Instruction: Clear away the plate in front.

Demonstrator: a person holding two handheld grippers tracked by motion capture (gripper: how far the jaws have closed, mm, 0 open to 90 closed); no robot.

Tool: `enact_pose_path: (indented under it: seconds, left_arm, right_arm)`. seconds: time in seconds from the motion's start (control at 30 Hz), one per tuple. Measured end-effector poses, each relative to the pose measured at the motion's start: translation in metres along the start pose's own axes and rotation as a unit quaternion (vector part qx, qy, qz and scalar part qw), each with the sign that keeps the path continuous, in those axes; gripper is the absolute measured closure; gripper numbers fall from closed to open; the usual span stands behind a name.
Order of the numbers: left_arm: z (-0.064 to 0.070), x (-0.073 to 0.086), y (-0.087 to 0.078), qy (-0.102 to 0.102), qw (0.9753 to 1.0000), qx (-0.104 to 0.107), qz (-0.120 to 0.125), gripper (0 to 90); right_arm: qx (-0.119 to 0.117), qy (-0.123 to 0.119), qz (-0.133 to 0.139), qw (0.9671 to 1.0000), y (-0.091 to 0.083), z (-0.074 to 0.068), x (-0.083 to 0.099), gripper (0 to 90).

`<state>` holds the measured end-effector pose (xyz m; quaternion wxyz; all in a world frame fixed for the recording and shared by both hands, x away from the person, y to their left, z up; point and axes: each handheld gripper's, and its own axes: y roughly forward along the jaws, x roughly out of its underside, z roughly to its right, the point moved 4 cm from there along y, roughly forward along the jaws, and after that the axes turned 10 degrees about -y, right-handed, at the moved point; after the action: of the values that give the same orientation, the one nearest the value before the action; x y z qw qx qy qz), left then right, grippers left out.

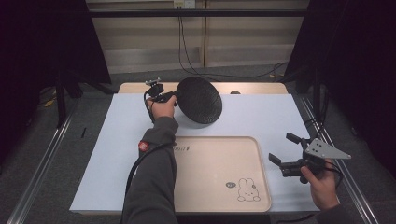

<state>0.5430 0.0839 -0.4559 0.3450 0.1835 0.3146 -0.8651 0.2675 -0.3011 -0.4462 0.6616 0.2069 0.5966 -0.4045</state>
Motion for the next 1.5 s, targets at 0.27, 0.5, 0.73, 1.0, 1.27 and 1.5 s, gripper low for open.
enact_pose_path:
  seconds: [0.27, 0.5, 0.73, 1.0, 1.27, 1.5]
  left_arm:
    - [0.008, -0.007, -0.008, -0.016, 0.9996, 0.005, -0.022, 87.1]
    - [0.014, -0.014, -0.020, -0.012, 0.9997, 0.013, -0.019, 87.1]
    - [0.014, -0.016, -0.034, -0.009, 0.9996, 0.009, -0.026, 87.0]
    - [0.014, -0.018, -0.050, -0.003, 0.9993, 0.015, -0.033, 86.9]
    - [0.016, -0.017, -0.062, -0.002, 0.9988, 0.027, -0.041, 87.0]
    - [0.016, -0.014, -0.071, -0.002, 0.9983, 0.031, -0.049, 86.9]
  right_arm:
    - [-0.001, 0.001, 0.002, 1.0000, 0.000, 0.000, 0.000, 0.0]
    - [-0.003, -0.001, 0.001, 1.0000, 0.000, -0.001, 0.000, 0.0]
    - [-0.001, 0.000, 0.003, 1.0000, 0.000, 0.000, 0.000, 0.0]
    - [-0.005, -0.004, 0.004, 1.0000, 0.001, -0.001, 0.000, 0.0]
    - [-0.004, -0.002, 0.003, 1.0000, 0.001, -0.001, 0.000, 0.0]
    - [-0.004, -0.006, 0.004, 1.0000, 0.001, 0.000, 0.000, 0.0]
